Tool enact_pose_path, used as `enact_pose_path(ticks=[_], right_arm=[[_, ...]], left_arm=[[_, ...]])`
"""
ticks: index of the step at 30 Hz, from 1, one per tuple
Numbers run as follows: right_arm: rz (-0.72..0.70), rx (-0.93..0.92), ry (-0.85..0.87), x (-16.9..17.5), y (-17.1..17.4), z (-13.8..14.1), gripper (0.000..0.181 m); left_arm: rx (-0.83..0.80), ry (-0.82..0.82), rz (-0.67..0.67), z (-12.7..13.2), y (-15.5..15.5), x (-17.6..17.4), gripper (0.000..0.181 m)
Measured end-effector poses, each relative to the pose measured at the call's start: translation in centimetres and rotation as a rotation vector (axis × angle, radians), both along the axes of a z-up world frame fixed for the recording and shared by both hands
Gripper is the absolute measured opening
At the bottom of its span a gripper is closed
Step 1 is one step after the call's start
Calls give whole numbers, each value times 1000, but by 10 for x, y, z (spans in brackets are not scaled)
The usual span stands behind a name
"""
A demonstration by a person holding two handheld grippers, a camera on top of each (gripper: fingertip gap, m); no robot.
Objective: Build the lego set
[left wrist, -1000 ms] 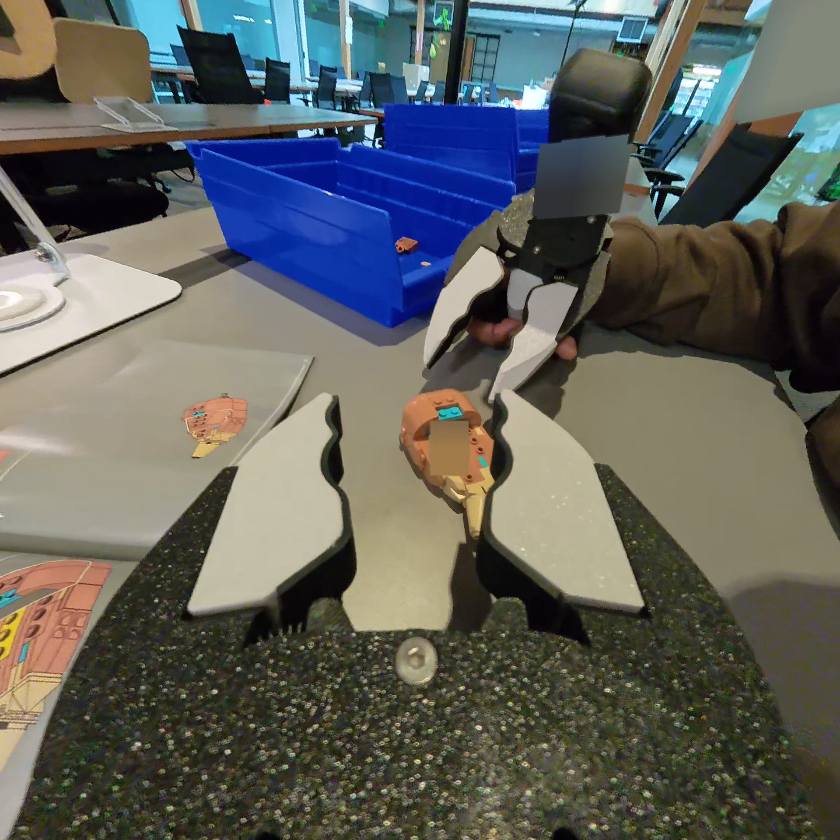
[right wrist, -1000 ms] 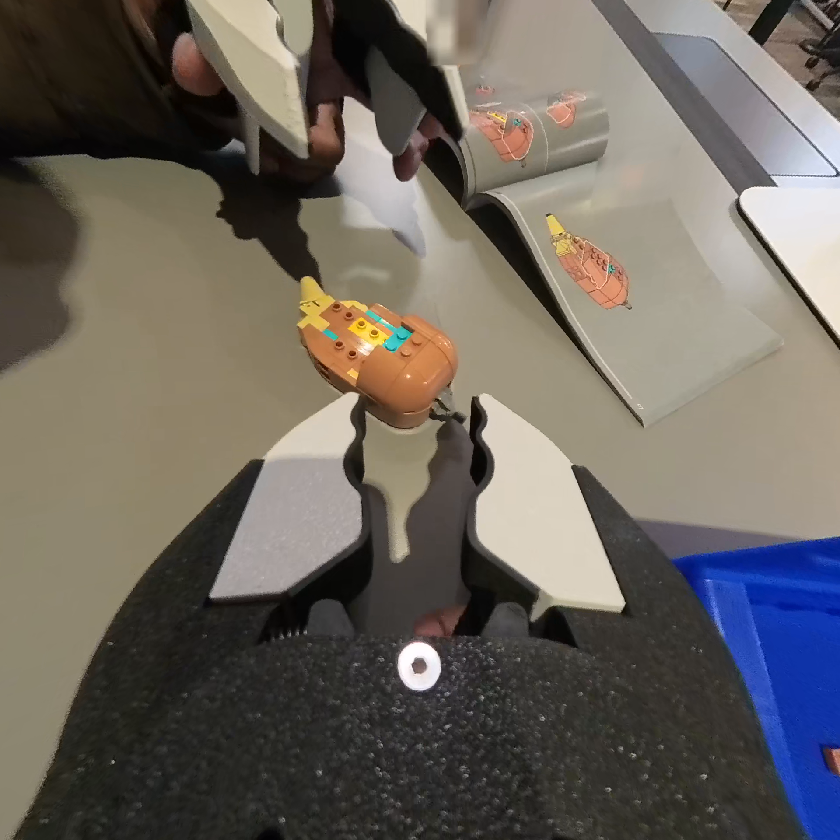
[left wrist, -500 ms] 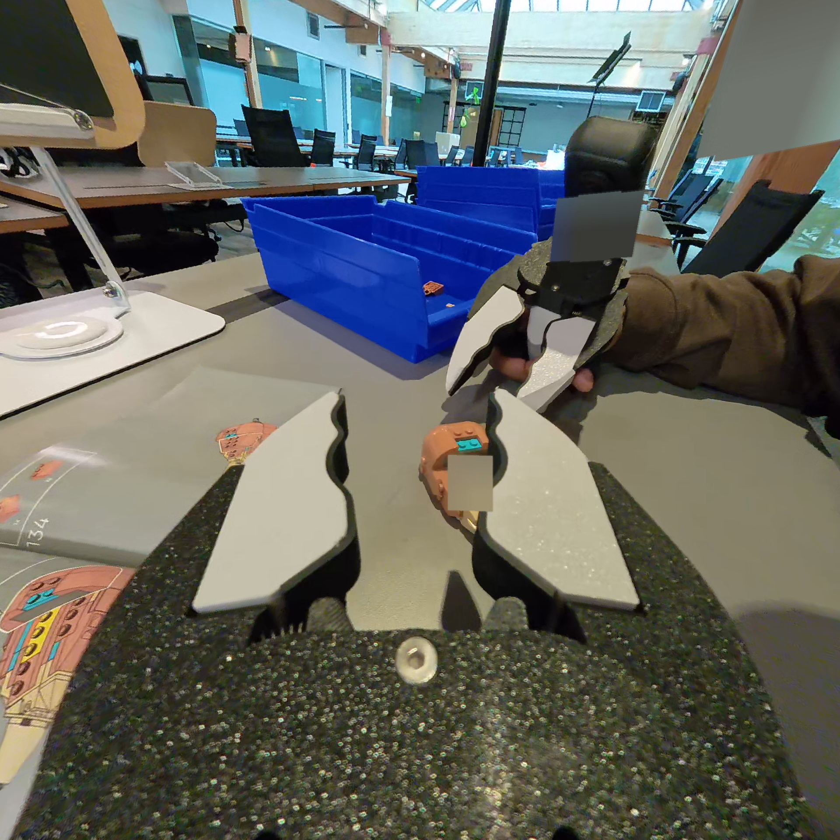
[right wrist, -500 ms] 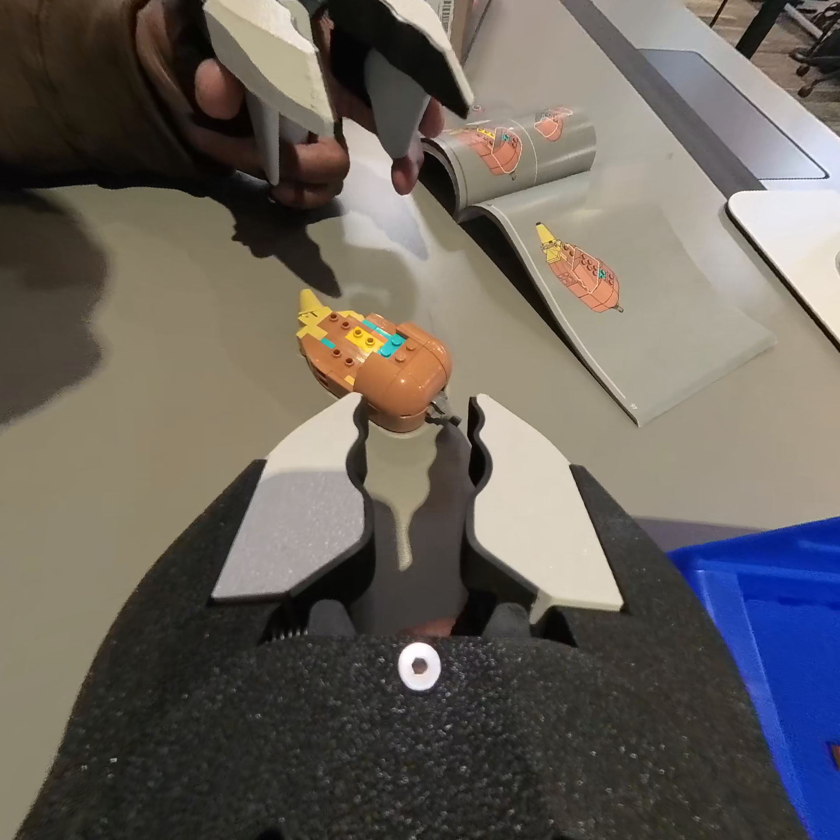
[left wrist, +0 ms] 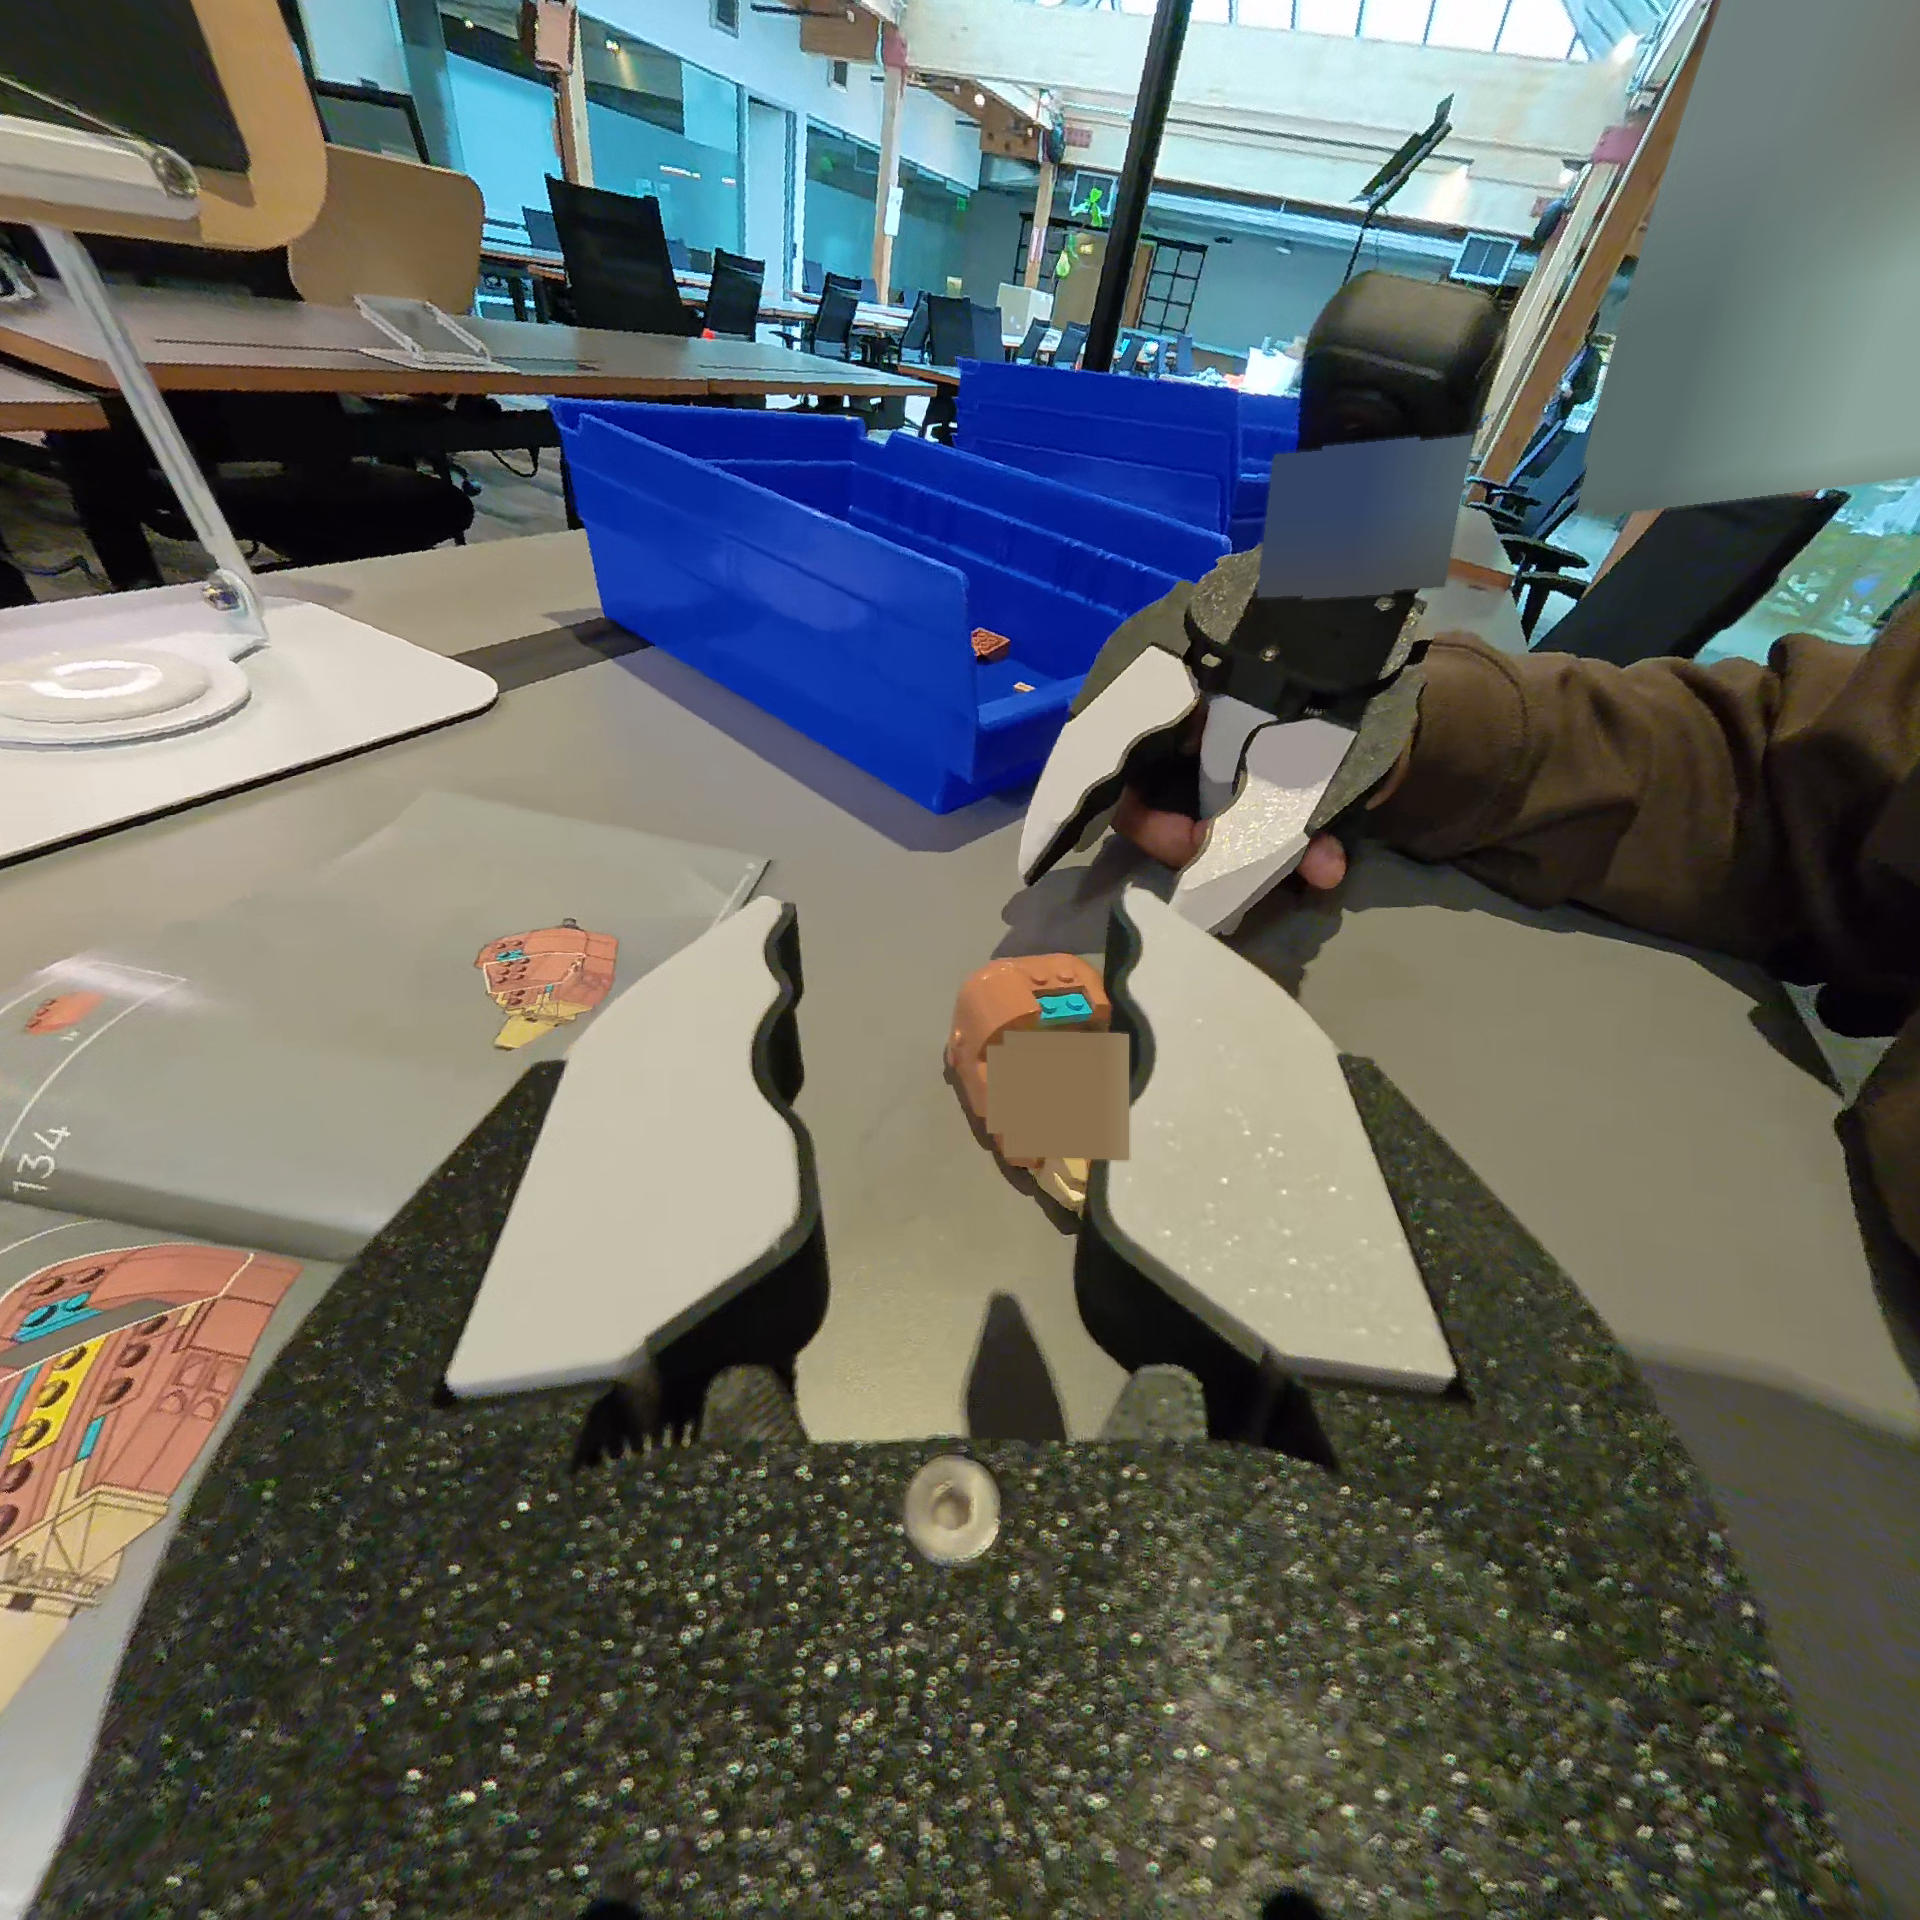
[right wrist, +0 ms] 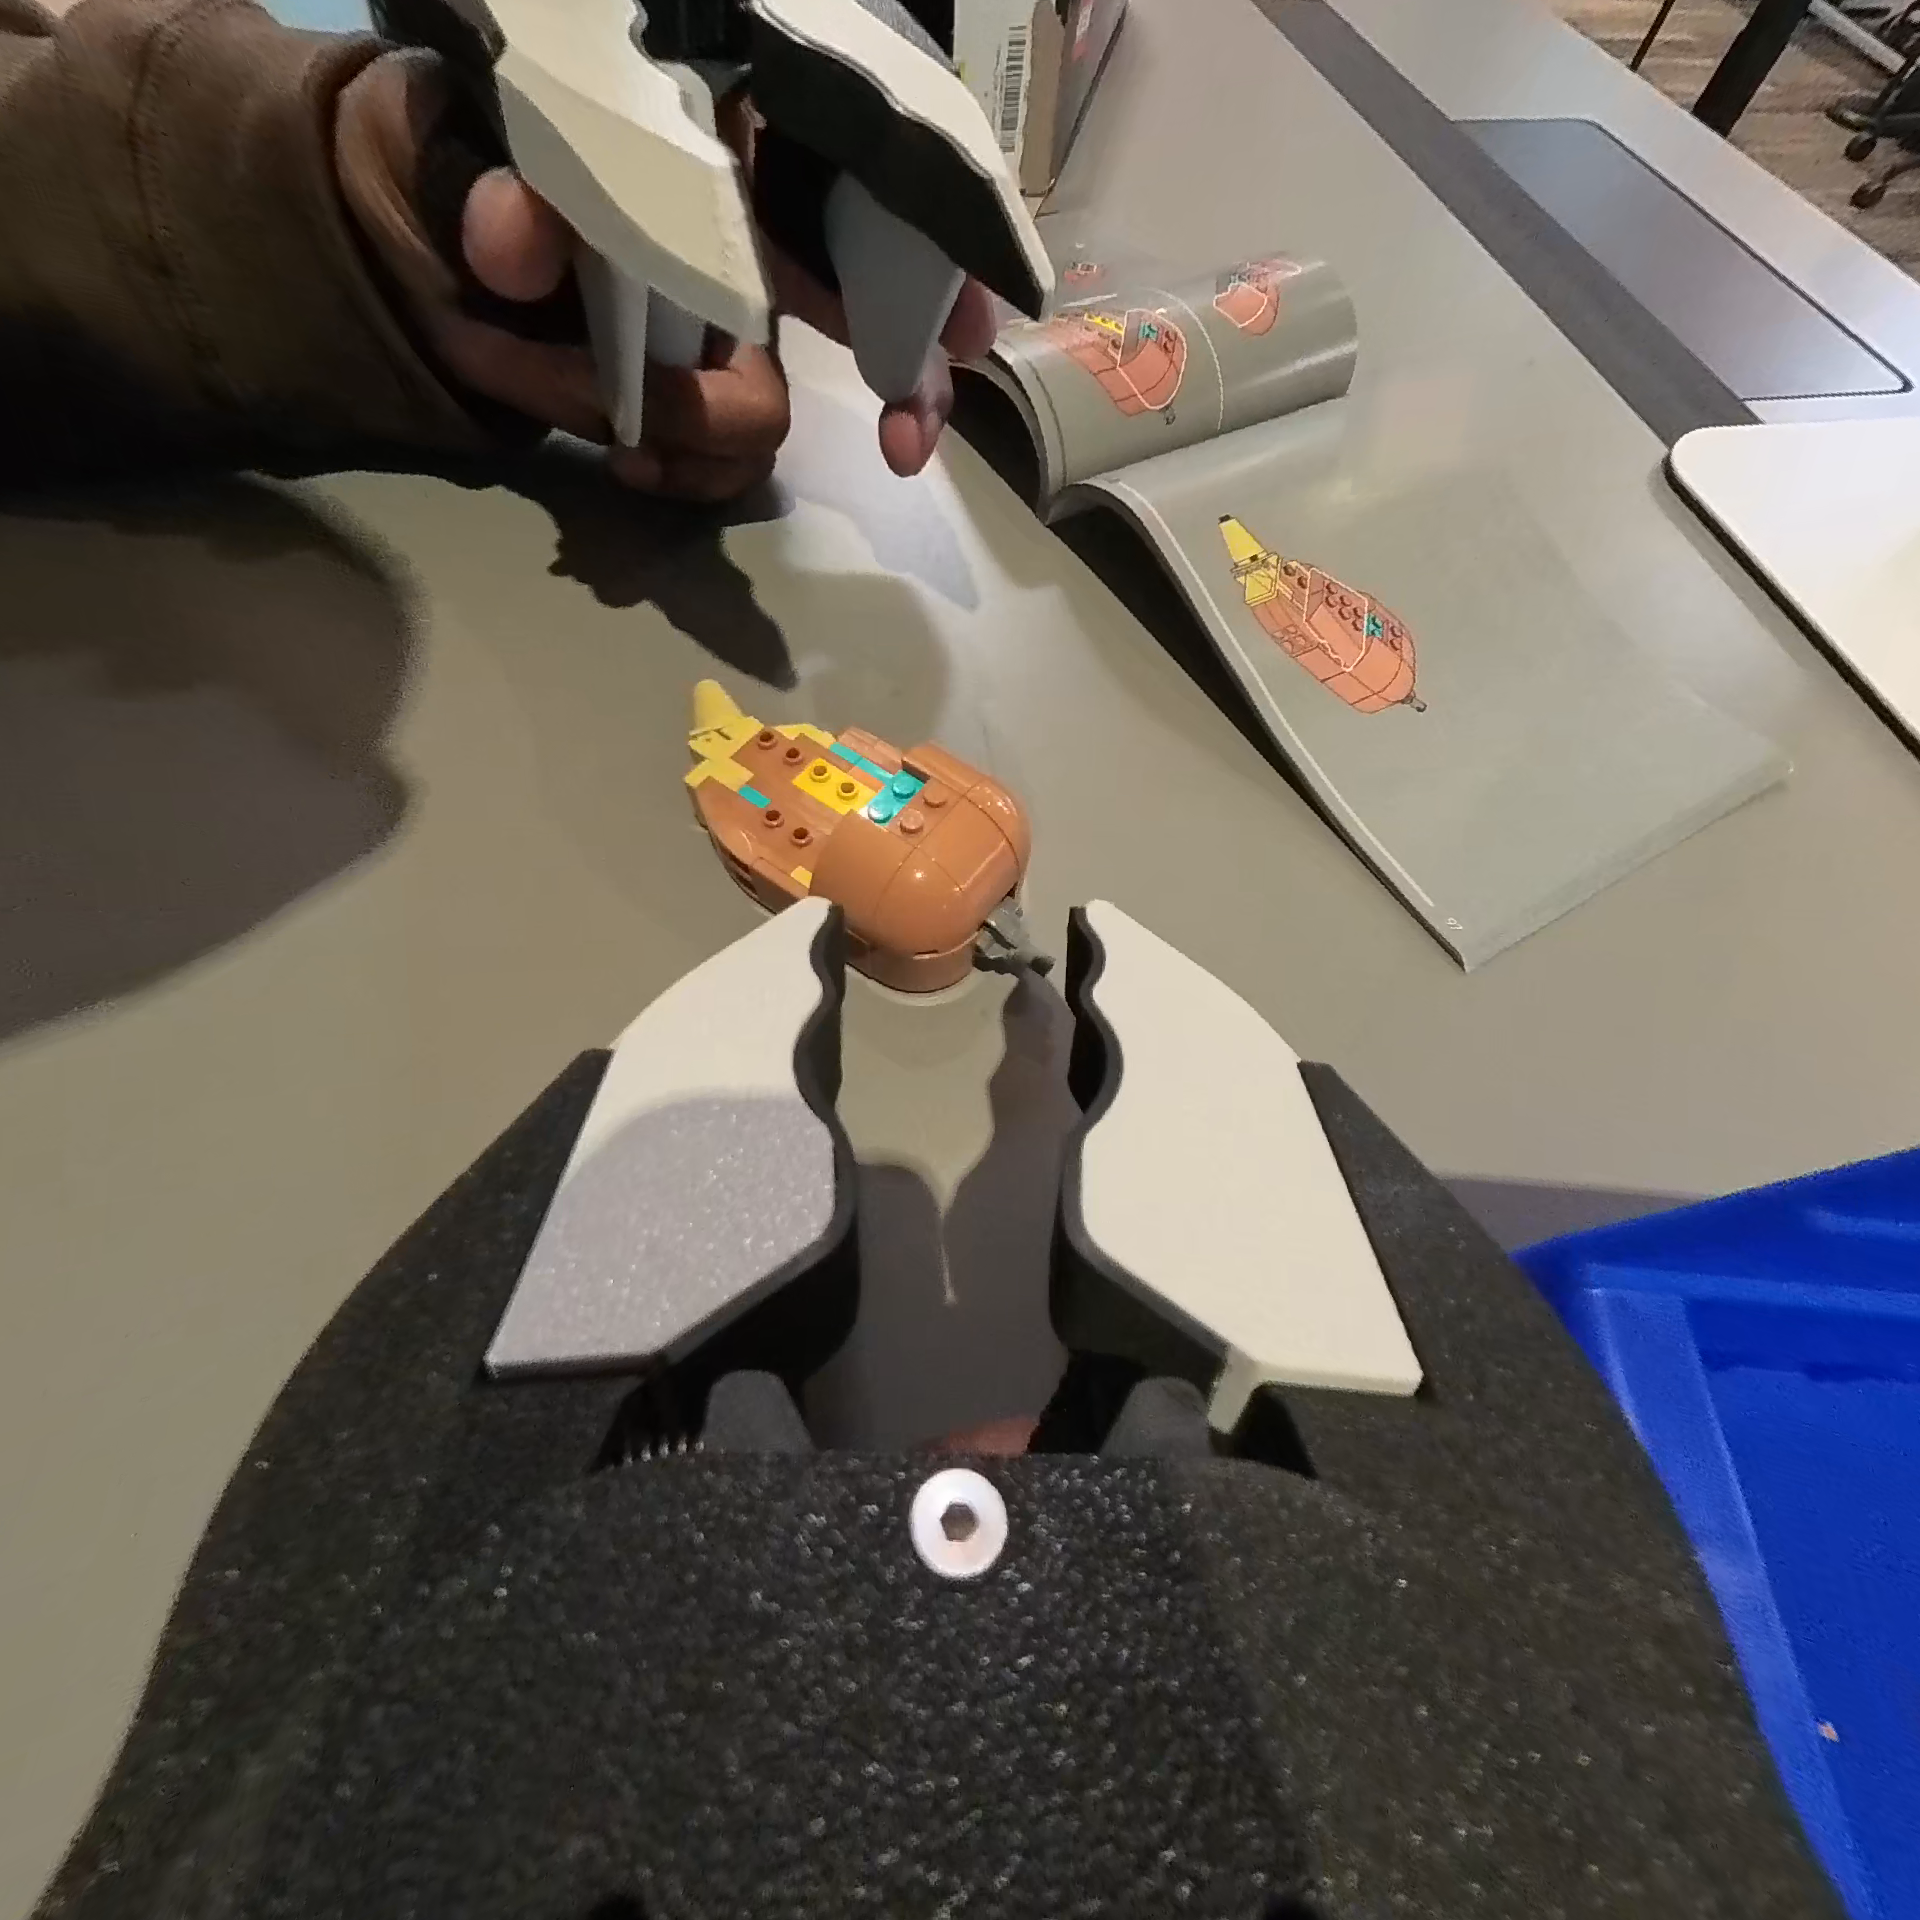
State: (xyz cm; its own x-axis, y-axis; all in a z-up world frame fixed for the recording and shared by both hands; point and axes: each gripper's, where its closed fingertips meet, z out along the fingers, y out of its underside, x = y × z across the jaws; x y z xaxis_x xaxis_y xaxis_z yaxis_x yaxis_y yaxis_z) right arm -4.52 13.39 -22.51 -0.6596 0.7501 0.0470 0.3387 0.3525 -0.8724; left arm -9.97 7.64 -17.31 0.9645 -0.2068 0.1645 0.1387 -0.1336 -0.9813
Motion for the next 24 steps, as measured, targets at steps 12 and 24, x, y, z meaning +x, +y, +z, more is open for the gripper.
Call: enact_pose_path(ticks=[12,24], right_arm=[[-17,-51,-19,0,3,2,39],[-18,-41,-23,1,2,1,38]], left_arm=[[-35,10,8,-5,-1,0,54],[-62,14,8,-8,0,2,53]])
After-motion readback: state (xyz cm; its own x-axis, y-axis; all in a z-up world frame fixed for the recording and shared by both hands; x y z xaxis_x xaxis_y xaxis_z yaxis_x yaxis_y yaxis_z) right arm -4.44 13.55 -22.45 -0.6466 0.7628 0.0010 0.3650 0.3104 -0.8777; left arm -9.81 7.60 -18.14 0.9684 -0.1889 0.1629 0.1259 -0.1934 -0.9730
